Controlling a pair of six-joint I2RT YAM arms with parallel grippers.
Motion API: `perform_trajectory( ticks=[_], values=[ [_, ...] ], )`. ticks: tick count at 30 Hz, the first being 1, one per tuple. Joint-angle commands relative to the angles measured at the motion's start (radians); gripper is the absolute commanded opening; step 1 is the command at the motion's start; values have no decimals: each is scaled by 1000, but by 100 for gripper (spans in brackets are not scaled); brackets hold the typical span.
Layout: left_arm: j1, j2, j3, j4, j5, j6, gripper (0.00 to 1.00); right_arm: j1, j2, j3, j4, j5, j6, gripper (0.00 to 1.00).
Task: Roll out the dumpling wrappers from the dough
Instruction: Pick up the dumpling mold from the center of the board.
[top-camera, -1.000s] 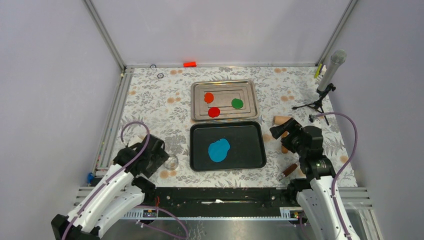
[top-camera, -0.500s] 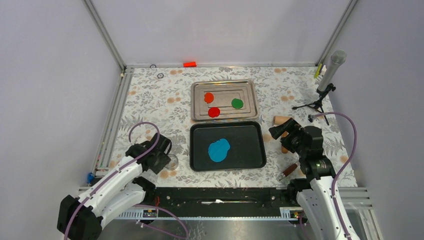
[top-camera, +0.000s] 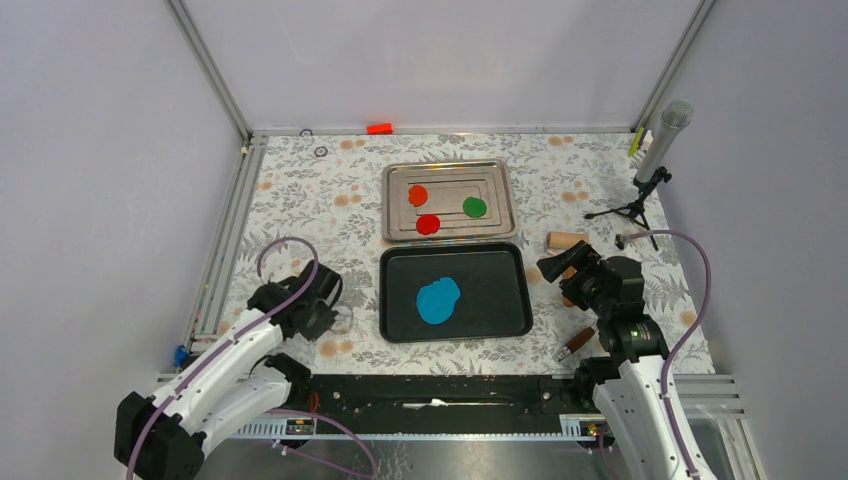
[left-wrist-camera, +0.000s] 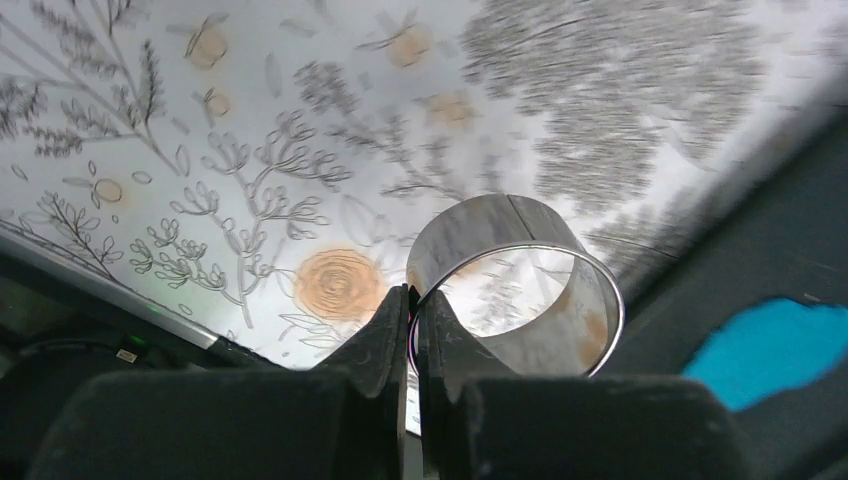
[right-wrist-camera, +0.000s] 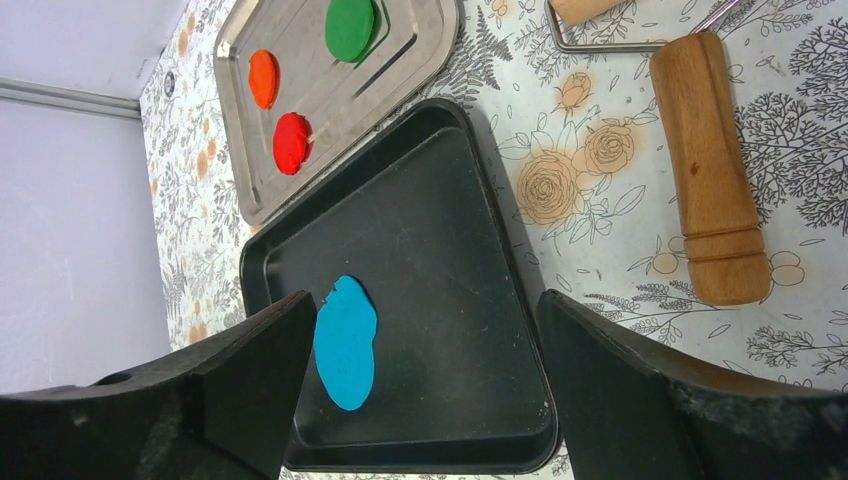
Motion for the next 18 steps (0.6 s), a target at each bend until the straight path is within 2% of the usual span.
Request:
perform_trajectory(
  ticks=[1,3,5,8,11,18],
  values=[
    [6,-2,194,-55,-78,158,0,-4,-14,-12,19,-23,9,89],
    [4,17,263,-34,-56,304,0,-4,-15,-17,25,-31,15,89],
    [-2,58,318,17,39,433,0,-4,-16,-20,25,-33,14,89],
    [-76,118,385,81,129,540,0,-4,-14,-18,25,-36,11,89],
    [-177,213,438,127,147,576,0,-4,-18,-20,25,-39,7,89],
    [-304,352,388,386,229,500,0,-4,-25,-1,-14,-37,-2,89]
  ],
)
